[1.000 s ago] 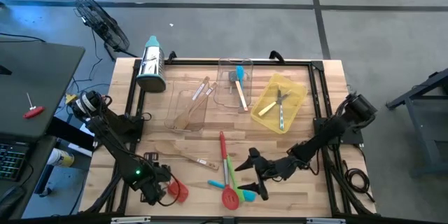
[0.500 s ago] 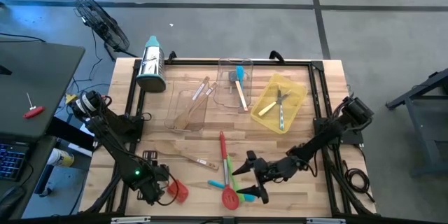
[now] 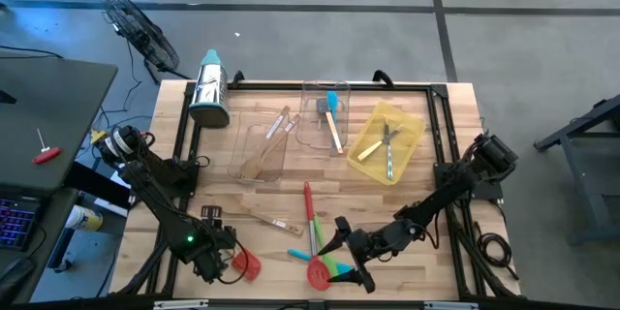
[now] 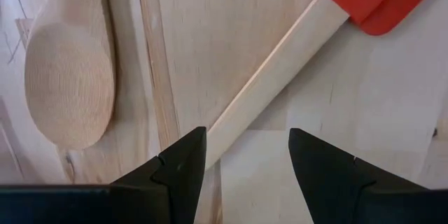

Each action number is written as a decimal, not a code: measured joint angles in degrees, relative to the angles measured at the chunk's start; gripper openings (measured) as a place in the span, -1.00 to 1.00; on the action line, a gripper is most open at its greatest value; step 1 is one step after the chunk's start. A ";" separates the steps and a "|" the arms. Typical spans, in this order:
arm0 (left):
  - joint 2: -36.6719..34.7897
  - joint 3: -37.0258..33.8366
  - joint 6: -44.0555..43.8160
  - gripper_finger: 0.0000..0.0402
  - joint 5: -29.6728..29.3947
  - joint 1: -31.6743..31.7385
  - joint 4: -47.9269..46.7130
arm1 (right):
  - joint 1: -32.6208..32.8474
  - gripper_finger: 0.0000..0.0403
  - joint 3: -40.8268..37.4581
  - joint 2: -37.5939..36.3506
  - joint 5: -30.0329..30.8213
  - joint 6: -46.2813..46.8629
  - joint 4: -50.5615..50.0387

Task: Pick & Place Kitchen Items
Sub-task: Put the red spatula into the top right transparent bin

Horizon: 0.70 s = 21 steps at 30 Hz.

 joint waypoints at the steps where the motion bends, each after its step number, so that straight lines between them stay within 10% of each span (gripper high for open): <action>1: 0.00 0.00 -0.03 -0.01 -0.17 -0.01 0.01 | 0.03 0.54 0.34 0.00 -0.79 -0.09 -0.73; 21: 0.00 0.00 0.99 -0.01 -2.08 0.01 0.47 | 0.97 0.54 8.07 6.40 -0.56 -8.66 -4.79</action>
